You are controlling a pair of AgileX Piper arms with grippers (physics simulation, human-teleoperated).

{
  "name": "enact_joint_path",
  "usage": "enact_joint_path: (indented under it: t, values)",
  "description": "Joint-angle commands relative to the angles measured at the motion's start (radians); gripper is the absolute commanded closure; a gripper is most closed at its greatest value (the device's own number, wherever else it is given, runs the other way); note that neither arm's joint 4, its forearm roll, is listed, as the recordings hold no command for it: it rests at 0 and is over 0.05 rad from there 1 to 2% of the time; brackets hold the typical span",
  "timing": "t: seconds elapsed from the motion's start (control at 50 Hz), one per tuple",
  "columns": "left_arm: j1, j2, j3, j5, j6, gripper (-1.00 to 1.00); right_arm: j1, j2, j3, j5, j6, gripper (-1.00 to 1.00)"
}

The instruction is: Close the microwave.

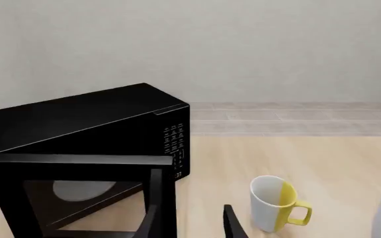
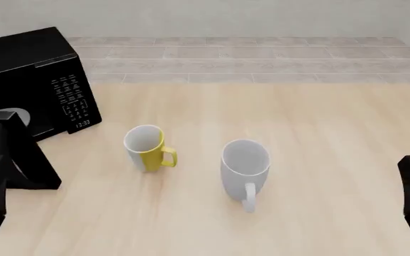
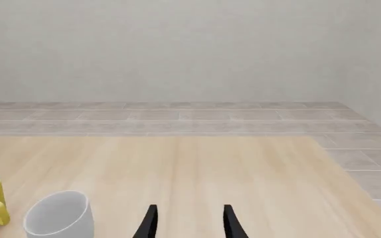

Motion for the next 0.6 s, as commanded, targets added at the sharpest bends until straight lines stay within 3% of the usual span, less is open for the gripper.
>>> enact_joint_path:
  t: [0.02, 0.34, 0.6]
  values:
    - [-0.006, 0.003, -0.020, 0.027, 0.003, -1.00, 0.001, 0.001, -0.001, 0.003, 0.002, -1.00]
    - [0.054, 0.034, -0.032, 0.003, -0.007, -1.00, -0.001, 0.000, 0.000, 0.006, 0.010, -1.00]
    - [0.042, 0.196, -0.006, -0.149, -0.011, -1.00, 0.005, 0.000, 0.001, 0.007, 0.015, -1.00]
